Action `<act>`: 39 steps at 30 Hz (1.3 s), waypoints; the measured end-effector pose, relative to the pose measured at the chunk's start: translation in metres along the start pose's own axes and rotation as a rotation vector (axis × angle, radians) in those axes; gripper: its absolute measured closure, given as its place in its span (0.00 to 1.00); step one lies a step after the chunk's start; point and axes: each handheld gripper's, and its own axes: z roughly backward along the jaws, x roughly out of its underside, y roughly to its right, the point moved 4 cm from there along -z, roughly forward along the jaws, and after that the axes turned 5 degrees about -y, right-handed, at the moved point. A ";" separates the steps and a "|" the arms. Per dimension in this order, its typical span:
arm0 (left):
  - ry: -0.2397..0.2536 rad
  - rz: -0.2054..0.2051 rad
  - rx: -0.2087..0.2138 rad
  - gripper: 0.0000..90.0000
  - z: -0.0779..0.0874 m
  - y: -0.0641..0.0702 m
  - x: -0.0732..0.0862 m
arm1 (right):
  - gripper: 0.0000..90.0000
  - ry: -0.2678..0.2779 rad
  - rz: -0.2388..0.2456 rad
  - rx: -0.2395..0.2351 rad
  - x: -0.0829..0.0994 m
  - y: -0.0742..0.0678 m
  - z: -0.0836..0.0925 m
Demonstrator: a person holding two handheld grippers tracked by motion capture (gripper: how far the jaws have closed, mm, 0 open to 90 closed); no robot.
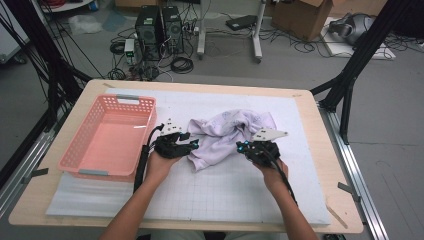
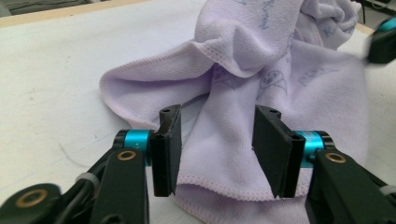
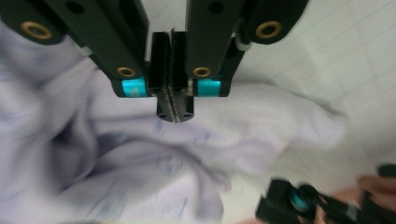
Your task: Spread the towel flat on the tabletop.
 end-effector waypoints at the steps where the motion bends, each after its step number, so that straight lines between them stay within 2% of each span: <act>1: -0.001 0.002 0.001 0.57 0.001 -0.001 0.001 | 1.00 0.020 0.001 0.010 -0.001 0.002 0.009; 3: -0.002 0.008 0.000 0.56 0.001 -0.002 0.002 | 1.00 0.042 -0.014 0.038 -0.001 0.011 0.024; 5: 0.000 0.012 0.001 0.56 0.001 -0.003 0.003 | 1.00 0.041 -0.054 0.044 0.004 0.021 0.032; 8: -0.001 0.014 0.001 0.56 0.000 -0.002 0.004 | 0.99 -0.008 -0.081 0.032 0.016 0.024 0.027; 9: -0.004 0.014 0.002 0.56 -0.001 -0.002 0.004 | 0.93 -0.029 -0.085 0.022 0.019 0.022 0.023; 10: -0.005 0.013 0.003 0.56 -0.001 -0.002 0.004 | 0.77 -0.044 -0.098 0.009 0.021 0.020 0.018; 11: -0.005 0.012 0.002 0.55 -0.001 -0.002 0.004 | 0.66 -0.054 -0.114 -0.003 0.023 0.018 0.013; 13: -0.004 0.010 0.003 0.56 0.000 -0.002 0.004 | 0.46 -0.046 -0.149 -0.059 0.023 0.011 0.004; 14: -0.002 0.011 0.001 0.56 0.000 -0.002 0.004 | 0.43 -0.033 -0.151 -0.061 0.022 0.007 0.001; 15: -0.003 0.012 0.004 0.56 0.000 -0.002 0.004 | 0.42 -0.036 -0.126 -0.042 0.021 0.004 -0.003; 16: -0.001 0.012 0.003 0.56 0.000 -0.002 0.004 | 0.42 -0.065 -0.093 -0.021 0.021 -0.001 -0.010; 18: -0.004 0.011 0.003 0.55 0.000 -0.001 0.005 | 0.47 -0.115 -0.085 -0.003 0.023 -0.005 -0.021; 19: -0.007 0.009 0.004 0.55 0.000 -0.001 0.006 | 0.59 -0.147 -0.088 -0.005 0.025 -0.005 -0.027; 20: -0.008 0.009 0.008 0.55 0.000 -0.001 0.007 | 0.80 -0.179 -0.091 -0.018 0.028 -0.006 -0.031; 21: -0.005 0.012 0.008 0.55 0.001 0.000 0.007 | 0.95 -0.205 -0.074 -0.038 0.030 -0.006 -0.033; 23: -0.002 0.006 0.003 0.55 0.003 -0.001 0.008 | 0.97 -0.168 -0.027 -0.033 0.030 -0.007 -0.027; 25: -0.003 0.011 -0.002 0.55 0.005 -0.004 0.010 | 0.98 -0.108 -0.023 -0.020 0.024 -0.004 -0.012; 28: 0.008 0.023 -0.008 0.55 0.007 -0.006 0.012 | 0.98 -0.024 -0.030 0.019 0.016 0.006 0.020; 30: 0.011 0.022 -0.011 0.55 0.008 -0.005 0.013 | 0.98 0.005 -0.039 0.044 0.015 0.014 0.036; 35: 0.001 0.019 0.005 0.55 0.007 -0.004 0.014 | 0.98 0.041 -0.065 0.128 0.025 0.034 0.082; 39: -0.004 0.017 0.019 0.55 0.004 0.000 0.015 | 0.98 0.021 -0.080 0.201 0.043 0.043 0.112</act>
